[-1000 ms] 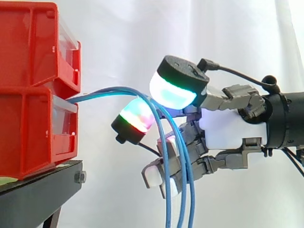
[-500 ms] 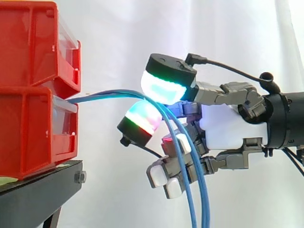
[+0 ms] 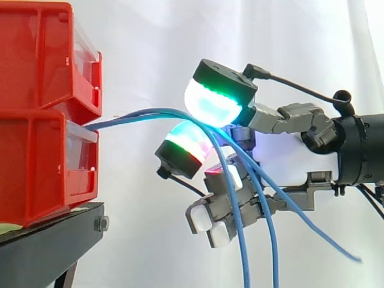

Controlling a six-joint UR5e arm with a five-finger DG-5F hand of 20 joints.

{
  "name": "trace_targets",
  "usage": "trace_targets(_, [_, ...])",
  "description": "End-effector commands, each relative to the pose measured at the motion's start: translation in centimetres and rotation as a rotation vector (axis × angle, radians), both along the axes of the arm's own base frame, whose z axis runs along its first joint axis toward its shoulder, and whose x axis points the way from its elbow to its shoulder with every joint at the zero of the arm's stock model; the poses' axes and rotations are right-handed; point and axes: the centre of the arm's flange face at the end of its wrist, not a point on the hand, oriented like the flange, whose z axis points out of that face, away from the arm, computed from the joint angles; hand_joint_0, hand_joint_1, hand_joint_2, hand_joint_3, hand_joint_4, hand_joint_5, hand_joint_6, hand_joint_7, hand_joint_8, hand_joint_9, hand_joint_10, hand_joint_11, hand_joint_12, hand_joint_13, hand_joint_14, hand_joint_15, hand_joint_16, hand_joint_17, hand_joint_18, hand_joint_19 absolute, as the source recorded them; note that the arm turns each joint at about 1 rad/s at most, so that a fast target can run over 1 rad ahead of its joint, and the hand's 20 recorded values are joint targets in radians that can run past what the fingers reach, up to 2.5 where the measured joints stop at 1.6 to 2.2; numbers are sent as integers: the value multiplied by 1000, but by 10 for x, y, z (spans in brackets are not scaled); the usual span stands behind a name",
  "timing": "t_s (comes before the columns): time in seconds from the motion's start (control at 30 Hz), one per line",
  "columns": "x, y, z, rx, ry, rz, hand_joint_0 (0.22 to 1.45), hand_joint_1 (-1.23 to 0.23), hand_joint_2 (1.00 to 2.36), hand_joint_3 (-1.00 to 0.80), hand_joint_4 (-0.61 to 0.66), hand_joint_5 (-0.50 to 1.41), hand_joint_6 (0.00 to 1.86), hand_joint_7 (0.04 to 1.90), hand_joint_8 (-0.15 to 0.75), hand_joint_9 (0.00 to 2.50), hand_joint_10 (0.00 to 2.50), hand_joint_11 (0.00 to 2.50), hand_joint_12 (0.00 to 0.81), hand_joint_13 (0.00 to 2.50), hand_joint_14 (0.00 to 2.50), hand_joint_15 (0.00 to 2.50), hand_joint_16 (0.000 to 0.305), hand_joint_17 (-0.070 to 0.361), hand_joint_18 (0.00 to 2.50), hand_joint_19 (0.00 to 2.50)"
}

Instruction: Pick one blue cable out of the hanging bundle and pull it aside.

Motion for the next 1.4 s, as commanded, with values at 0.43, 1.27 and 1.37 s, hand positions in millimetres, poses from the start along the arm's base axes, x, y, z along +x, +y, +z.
trace_targets(0.43, [-1, 0, 2, 1, 1, 0, 483, -592, 1000, -500, -181, -106, 905, 914, 263, 1294, 20, 771, 358, 985, 22, 616, 44, 99, 830, 668])
trace_targets(1.27, [-1, 0, 2, 0, 2, 0, 689, -846, 1000, -500, -222, -173, 954, 853, 234, 1173, 23, 885, 320, 950, 22, 622, 39, 88, 818, 651])
trace_targets(1.37, [-1, -1, 2, 0, 2, -2, 632, -834, 1000, -500, -163, -152, 942, 848, 246, 1220, 24, 876, 320, 964, 24, 630, 39, 87, 817, 669])
